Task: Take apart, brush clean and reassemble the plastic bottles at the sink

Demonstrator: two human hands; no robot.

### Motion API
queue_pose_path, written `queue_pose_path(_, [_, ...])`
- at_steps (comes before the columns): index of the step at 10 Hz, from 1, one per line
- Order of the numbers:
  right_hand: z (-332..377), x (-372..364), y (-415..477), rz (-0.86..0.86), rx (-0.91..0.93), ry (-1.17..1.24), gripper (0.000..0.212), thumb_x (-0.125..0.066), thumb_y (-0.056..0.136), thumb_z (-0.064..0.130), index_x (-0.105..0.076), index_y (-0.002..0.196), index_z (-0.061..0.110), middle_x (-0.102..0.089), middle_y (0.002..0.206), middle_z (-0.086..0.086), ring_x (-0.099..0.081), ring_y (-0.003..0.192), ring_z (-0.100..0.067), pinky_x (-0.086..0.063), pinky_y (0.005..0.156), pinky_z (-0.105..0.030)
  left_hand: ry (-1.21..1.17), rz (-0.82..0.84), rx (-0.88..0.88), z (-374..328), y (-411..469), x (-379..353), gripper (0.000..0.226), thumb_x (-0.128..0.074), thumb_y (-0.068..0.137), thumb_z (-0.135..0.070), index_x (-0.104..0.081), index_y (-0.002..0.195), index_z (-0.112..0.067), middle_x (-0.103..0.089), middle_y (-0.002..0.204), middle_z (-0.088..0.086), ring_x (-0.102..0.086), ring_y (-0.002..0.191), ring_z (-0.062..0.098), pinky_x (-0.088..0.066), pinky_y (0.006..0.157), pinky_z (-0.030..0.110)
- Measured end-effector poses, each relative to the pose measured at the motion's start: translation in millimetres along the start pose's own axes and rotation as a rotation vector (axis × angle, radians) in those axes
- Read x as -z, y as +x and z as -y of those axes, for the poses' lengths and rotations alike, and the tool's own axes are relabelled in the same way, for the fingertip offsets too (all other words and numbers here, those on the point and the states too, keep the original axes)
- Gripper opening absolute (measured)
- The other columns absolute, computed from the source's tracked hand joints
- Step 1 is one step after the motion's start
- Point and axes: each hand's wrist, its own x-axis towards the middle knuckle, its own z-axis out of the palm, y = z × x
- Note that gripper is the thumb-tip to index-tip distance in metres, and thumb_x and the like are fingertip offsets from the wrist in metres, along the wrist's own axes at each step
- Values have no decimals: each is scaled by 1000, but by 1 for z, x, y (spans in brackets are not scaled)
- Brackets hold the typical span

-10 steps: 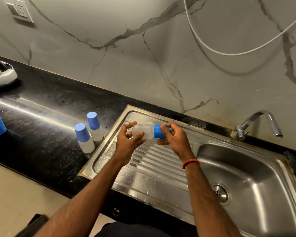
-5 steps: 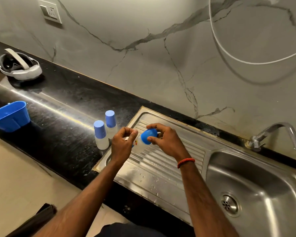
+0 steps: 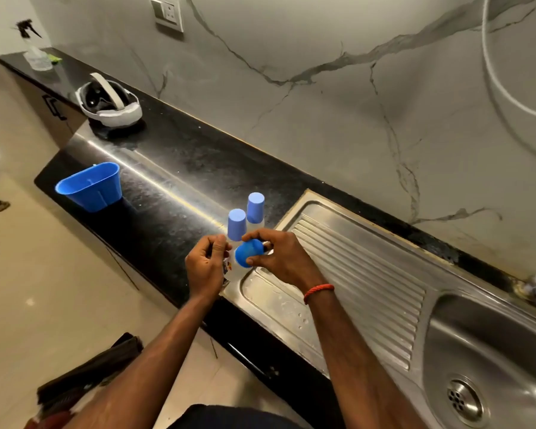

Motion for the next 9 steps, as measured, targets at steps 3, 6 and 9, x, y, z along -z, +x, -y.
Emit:
queue_pose_path(3, [5, -53, 30, -34, 15, -177, 48, -87, 71, 13, -72, 116, 21, -72, 108, -7, -67, 92, -19, -57, 86, -39, 45, 40, 156, 20, 14, 31, 28, -54, 103, -36, -70, 88, -19, -73, 82, 2, -71, 78, 21, -62, 71, 38])
queue_pose_path(6, [6, -79, 38, -135, 57, -303, 56, -86, 73, 20, -62, 123, 21, -70, 106, -13, -68, 92, -29, -58, 81, -46, 92, 76, 175, 30, 21, 36, 24, -57, 101, -42, -69, 93, -23, -72, 84, 1, -71, 82, 24, -61, 76, 51])
queue_pose_path(9, [-1, -80, 32, -198, 56, -201, 60, -83, 74, 4, -60, 129, 14, -71, 108, -13, -69, 90, -24, -58, 83, -39, 117, 54, 59, 24, 21, 38, 14, -65, 97, -35, -62, 109, -28, -67, 108, -2, -65, 101, 17, -56, 91, 48])
